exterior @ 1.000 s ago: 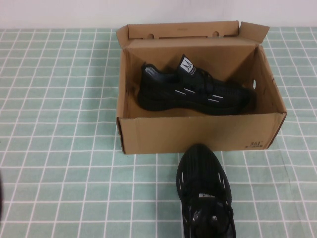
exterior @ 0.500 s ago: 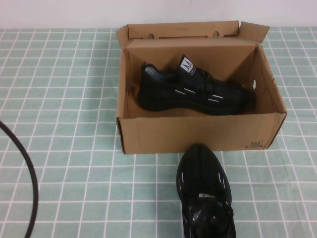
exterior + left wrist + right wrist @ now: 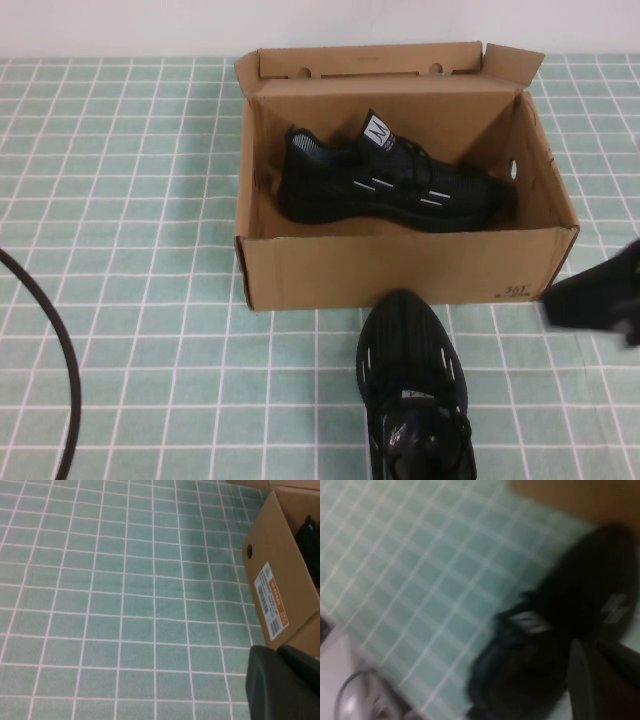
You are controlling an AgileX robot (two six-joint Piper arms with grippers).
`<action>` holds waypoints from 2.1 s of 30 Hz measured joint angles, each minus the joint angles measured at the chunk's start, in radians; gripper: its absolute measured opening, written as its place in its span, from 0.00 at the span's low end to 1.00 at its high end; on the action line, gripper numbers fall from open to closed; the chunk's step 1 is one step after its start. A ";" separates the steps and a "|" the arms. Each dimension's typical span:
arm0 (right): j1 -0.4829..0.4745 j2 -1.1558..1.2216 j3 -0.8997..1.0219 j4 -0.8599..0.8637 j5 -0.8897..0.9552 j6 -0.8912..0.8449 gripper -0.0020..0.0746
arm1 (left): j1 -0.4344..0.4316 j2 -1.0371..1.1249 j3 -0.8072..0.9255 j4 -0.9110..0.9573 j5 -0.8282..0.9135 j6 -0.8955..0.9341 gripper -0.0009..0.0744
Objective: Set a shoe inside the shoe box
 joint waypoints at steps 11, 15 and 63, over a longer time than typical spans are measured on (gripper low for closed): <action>0.489 0.199 0.000 -0.474 -0.249 0.493 0.31 | -0.011 0.000 0.000 0.000 0.004 -0.002 0.01; 0.497 0.260 0.000 -0.481 -0.268 0.629 0.59 | -0.011 0.000 0.000 0.000 0.013 -0.002 0.01; 0.499 0.219 -0.436 -0.635 0.080 0.049 0.02 | -0.011 0.010 0.000 -0.503 0.039 0.113 0.01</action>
